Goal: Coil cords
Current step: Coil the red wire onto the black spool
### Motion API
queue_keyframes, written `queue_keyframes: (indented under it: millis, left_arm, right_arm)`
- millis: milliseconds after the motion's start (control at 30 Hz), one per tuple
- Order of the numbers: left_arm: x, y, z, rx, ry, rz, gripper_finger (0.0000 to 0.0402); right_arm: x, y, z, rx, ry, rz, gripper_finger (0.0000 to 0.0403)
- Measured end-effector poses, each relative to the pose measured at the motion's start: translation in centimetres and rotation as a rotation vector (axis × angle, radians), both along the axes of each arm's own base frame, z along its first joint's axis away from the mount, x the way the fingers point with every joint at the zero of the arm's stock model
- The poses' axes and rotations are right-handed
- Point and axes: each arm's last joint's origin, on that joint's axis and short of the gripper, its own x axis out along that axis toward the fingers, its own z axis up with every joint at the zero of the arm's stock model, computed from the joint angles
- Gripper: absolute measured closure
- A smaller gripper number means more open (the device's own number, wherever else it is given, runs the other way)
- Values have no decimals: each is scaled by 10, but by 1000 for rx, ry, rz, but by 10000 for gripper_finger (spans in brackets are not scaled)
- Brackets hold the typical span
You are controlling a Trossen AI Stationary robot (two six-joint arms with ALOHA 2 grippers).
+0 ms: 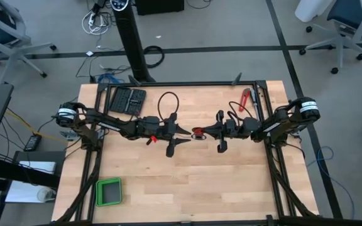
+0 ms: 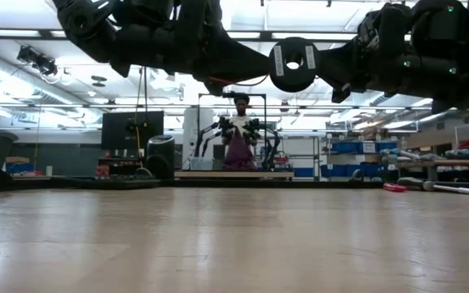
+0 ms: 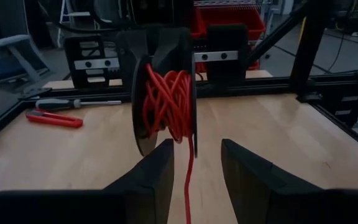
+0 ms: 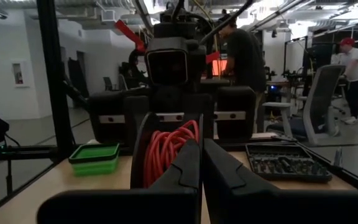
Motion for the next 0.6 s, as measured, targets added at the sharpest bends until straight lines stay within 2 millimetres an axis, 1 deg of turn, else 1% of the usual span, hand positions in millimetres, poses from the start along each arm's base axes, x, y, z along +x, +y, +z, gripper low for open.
queue_keyframes:
  millis: [233,433,500,533,600]
  left_arm:
    - [0,0,2,-2,-16,5,266]
    - [0,2,2,1,-20,56,272]
    - [0,2,2,2,-24,75,286]
    - [0,2,2,3,-25,81,300]
    - [0,2,2,2,-26,82,343]
  right_arm:
    - [2,0,2,-1,-9,-1,400]
    - [14,0,5,-25,25,-10,400]
    - [18,0,6,-26,37,-12,400]
    - [18,0,7,-26,36,-13,400]
    - [18,0,7,-25,33,-17,400]
